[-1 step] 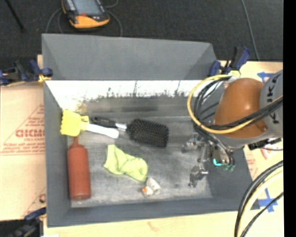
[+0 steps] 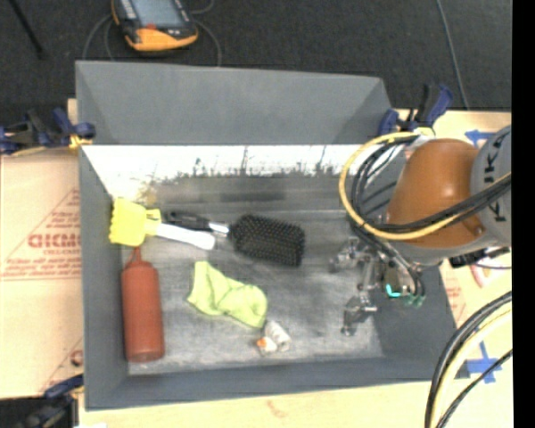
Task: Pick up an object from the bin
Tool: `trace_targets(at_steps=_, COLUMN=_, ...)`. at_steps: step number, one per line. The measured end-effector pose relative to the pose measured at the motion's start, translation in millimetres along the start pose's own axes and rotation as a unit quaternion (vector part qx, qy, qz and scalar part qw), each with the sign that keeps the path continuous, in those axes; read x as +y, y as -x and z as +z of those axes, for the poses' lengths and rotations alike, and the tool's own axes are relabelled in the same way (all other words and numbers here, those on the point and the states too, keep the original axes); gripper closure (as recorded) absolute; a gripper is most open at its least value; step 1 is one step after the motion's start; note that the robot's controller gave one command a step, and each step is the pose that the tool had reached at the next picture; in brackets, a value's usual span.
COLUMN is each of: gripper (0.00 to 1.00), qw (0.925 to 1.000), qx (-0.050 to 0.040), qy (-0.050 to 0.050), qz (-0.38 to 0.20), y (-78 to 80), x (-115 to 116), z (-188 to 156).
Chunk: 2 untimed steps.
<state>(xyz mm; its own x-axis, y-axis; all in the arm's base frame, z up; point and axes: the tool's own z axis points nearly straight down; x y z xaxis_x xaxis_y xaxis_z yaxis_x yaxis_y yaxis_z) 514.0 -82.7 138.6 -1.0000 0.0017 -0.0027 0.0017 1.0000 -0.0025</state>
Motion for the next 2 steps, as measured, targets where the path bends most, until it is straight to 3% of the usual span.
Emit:
trace_targets(at_steps=1, gripper=0.0, qw=0.9993, qx=-0.0041, qy=0.001, qz=0.036, y=2.4, x=11.9, z=23.2)
trace_targets(at_steps=2, gripper=0.0, qw=0.9996, qx=-0.0004, qy=0.0, qz=0.027, y=21.5, x=27.4, z=56.5)
